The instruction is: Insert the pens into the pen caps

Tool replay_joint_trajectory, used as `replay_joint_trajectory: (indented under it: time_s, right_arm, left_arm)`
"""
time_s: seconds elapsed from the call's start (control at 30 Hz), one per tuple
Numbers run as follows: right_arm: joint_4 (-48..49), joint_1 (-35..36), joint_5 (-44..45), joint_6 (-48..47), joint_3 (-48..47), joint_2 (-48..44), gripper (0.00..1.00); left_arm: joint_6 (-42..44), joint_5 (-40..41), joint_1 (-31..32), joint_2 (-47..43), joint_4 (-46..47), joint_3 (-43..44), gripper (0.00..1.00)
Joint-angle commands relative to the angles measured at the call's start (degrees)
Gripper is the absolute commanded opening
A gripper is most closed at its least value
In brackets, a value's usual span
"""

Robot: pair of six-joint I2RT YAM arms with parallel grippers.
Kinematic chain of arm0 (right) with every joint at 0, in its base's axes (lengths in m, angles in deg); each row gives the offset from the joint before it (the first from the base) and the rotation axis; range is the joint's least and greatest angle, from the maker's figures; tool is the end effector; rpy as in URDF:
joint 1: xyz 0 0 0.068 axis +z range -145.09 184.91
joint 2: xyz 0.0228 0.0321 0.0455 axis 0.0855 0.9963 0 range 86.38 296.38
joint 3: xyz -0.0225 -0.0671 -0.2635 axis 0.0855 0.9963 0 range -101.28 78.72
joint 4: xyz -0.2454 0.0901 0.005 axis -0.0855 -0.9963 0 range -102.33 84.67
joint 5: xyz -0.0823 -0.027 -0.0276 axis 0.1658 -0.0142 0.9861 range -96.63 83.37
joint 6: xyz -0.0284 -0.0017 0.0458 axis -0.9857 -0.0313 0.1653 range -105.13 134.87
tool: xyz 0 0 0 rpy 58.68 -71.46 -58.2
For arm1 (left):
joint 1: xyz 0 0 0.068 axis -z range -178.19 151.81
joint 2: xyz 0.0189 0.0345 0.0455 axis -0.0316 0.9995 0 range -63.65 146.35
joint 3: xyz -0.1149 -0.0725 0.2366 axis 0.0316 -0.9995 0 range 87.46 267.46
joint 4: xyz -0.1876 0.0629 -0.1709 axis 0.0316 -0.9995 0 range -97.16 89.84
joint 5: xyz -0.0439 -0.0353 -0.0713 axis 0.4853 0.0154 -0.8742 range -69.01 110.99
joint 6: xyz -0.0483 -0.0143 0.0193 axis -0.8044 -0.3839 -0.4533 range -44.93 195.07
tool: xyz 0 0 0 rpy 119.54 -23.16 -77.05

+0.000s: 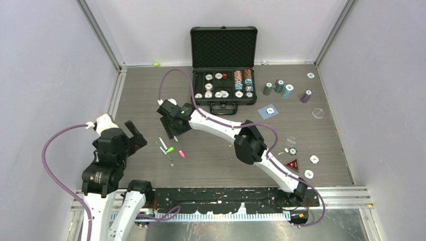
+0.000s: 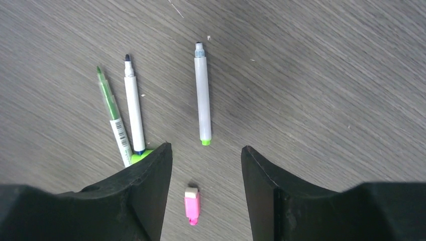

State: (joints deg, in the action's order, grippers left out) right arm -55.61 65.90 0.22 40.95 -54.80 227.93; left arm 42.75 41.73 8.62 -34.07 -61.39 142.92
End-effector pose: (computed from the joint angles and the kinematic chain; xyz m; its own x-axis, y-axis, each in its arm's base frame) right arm 0.2632 0.4660 0.2098 -0.7390 -0.4327 -0.5164 -0.5712 0.8088 0.1397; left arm 0.0731 0.0039 0.3427 -0.3915 -0.4569 -0.7987 -0.4558 0.8503 -0.2630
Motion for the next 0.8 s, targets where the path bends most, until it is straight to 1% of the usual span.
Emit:
replay_joint_trajectory:
  time_s: [0.0, 0.27, 0.77]
  right_arm:
    - [-1.9, -0.1, -0.1, -1.2, -6.0, 2.2, 0.57]
    - [-2.0, -0.1, -0.1, -1.2, -9.9, 6.2, 0.51]
    - [-2.0, 0.3, -0.7, -1.4, -13.0, 10.1, 0.34]
  left_arm:
    - [-0.9, 2.7, 0.9, -0.7, 0.0, 1.4, 0.99]
    - [-1.1, 3.9, 2.1, -1.1, -0.3, 1.4, 0.99]
    - [-1.5, 5.1, 3.3, -1.6, -0.6, 1.4, 0.99]
